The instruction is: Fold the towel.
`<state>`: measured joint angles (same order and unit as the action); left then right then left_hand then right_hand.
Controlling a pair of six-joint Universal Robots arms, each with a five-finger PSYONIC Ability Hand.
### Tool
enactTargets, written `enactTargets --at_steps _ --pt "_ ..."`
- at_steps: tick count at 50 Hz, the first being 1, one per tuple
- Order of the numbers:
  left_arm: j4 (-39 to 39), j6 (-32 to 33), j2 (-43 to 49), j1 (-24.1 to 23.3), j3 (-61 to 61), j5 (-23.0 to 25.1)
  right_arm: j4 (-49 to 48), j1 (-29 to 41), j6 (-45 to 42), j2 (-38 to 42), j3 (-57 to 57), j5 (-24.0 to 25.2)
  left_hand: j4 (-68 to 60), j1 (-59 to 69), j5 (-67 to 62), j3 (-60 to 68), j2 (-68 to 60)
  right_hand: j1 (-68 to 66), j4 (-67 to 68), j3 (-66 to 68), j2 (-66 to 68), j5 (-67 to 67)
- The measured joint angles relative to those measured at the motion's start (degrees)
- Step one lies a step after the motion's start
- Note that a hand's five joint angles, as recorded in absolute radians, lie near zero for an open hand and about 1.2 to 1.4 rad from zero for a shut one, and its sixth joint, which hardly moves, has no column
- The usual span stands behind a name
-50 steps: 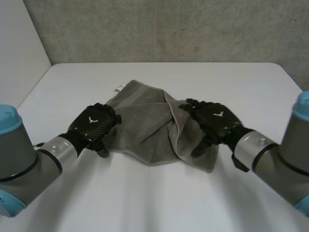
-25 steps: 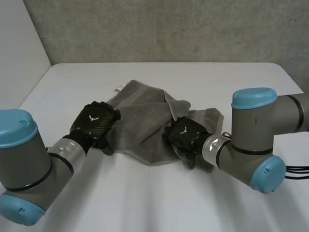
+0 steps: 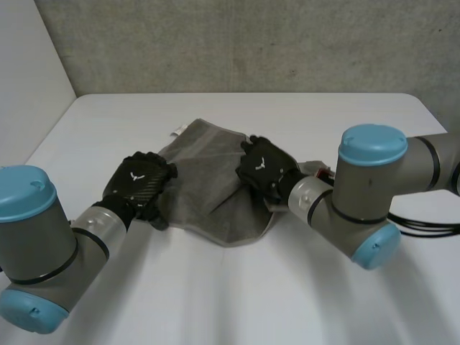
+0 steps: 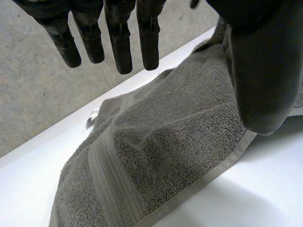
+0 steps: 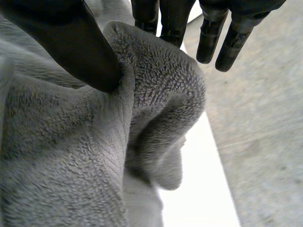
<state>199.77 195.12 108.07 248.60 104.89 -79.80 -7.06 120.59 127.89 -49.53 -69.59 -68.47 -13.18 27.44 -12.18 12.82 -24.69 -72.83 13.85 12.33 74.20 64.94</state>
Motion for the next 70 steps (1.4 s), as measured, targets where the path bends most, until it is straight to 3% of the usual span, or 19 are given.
enactTargets --at_steps 13,18,22,28,33,36,42,51,58,63,67,70 --pt "0.02 0.02 0.9 0.3 0.27 0.0 -1.37 -10.82 -1.41 6.67 18.04 7.93 0.0 0.0 0.01 0.0 0.0 3.11 0.0 0.0 -3.49 -4.06" --pt "0.01 0.01 1.35 0.27 0.22 0.0 -3.38 -15.59 -1.29 12.15 22.59 11.0 0.0 0.0 0.01 0.0 0.0 28.06 0.0 0.0 -28.15 -30.38" --pt "0.01 0.0 1.56 0.24 0.22 0.0 -6.01 -18.17 -1.25 15.04 23.37 10.21 0.0 0.0 0.01 0.0 0.0 46.37 0.0 0.0 -43.73 -50.58" --pt "0.01 0.0 1.63 0.26 0.12 0.0 -8.45 -20.28 -0.81 15.92 23.03 4.44 0.0 0.0 0.01 0.0 0.0 63.79 0.0 0.0 -53.71 -58.67" --pt "0.01 0.0 1.68 0.29 0.03 0.0 -8.6 -20.34 2.63 12.85 21.58 1.36 0.0 0.0 0.01 0.0 0.0 65.65 0.0 0.0 -56.74 -58.67" --pt "0.01 0.01 1.7 0.3 -0.02 0.0 -8.54 -20.32 8.89 7.23 19.0 0.47 0.0 0.0 0.01 0.0 0.0 66.19 0.0 0.0 -60.47 -58.68" --pt "0.01 0.03 1.7 0.28 -0.03 0.0 -7.62 -20.13 20.87 -2.17 14.25 0.88 0.0 0.0 0.01 0.0 0.0 66.77 0.0 0.0 -66.61 -60.5" --pt "-0.02 0.0 1.7 0.1 0.1 0.0 -0.68 -19.4 25.71 -6.16 11.44 2.99 0.0 0.0 0.03 0.0 0.0 66.6 0.0 0.0 -68.24 -61.21" --pt "-0.05 0.0 1.63 -0.04 0.13 0.0 2.01 -19.22 24.0 -4.52 11.72 4.09 0.0 0.0 0.04 0.0 0.0 37.9 0.0 0.0 -39.62 -36.66" --pt "-0.07 0.01 1.62 0.01 0.14 0.0 2.37 -19.33 23.22 -2.73 12.9 3.92 0.0 0.0 0.04 0.0 0.0 60.08 0.0 0.0 -58.31 -60.86" --pt "-0.08 0.03 1.64 0.1 0.02 0.0 3.82 -19.33 22.98 -1.67 14.28 3.59 0.0 0.0 0.04 0.0 0.0 67.48 0.0 0.0 -68.56 -61.54" --pt "-0.07 0.03 1.64 0.16 -0.24 0.0 5.87 -19.38 22.9 -1.29 15.5 3.01 0.0 0.0 0.04 0.0 0.0 67.49 0.0 0.0 -69.05 -61.54"
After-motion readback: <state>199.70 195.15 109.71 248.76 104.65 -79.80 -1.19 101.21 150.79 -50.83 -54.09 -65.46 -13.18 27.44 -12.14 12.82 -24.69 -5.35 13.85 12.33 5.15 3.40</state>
